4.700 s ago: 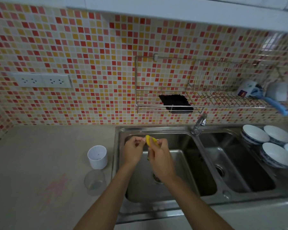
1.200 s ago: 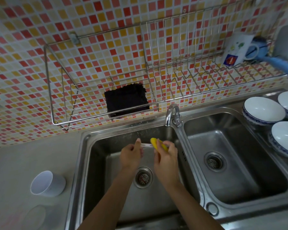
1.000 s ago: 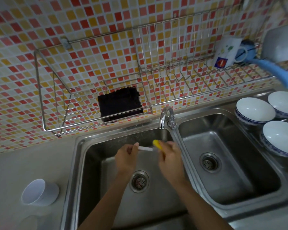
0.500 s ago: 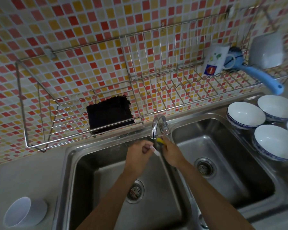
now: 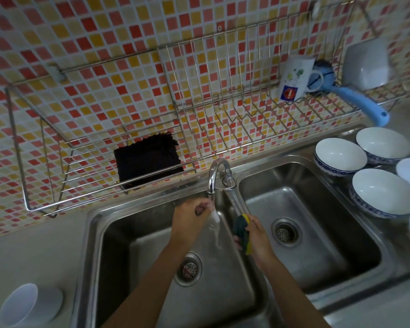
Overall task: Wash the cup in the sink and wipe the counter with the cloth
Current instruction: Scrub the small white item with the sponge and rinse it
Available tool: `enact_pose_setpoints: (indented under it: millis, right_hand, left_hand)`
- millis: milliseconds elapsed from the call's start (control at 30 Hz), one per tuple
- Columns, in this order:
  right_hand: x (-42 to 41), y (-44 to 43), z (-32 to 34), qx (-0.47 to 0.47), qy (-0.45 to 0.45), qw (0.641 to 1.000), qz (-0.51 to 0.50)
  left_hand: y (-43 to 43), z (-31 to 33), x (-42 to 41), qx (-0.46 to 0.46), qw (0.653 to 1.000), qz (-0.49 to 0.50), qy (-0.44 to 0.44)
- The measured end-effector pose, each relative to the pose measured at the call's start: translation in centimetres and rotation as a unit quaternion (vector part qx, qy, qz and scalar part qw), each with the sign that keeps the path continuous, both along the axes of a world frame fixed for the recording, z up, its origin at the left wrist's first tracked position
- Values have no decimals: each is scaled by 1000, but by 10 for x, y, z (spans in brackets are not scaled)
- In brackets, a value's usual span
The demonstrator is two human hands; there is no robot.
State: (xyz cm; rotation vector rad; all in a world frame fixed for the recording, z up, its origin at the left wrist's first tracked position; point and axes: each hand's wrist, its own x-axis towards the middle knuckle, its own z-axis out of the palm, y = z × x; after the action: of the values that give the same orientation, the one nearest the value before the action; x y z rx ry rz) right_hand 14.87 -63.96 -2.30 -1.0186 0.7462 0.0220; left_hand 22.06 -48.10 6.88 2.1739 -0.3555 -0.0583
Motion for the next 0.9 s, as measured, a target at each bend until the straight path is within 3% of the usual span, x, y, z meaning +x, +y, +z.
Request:
enact_pose_setpoints:
  millis: [267, 467, 667, 900]
  right_hand:
    - [0, 6, 8, 78, -34, 996, 40]
    - [20, 33, 23, -61, -22, 991, 116]
    - [33, 44, 36, 28, -68, 985, 157]
    - [36, 51, 44, -67, -24, 987, 143]
  left_hand:
    - [4, 8, 0, 17, 999, -38, 2]
    - [49, 7, -3, 88, 996, 6, -20]
    - [101, 1, -17, 99, 992, 83, -8]
    - [139, -11, -47, 102, 985, 141, 0]
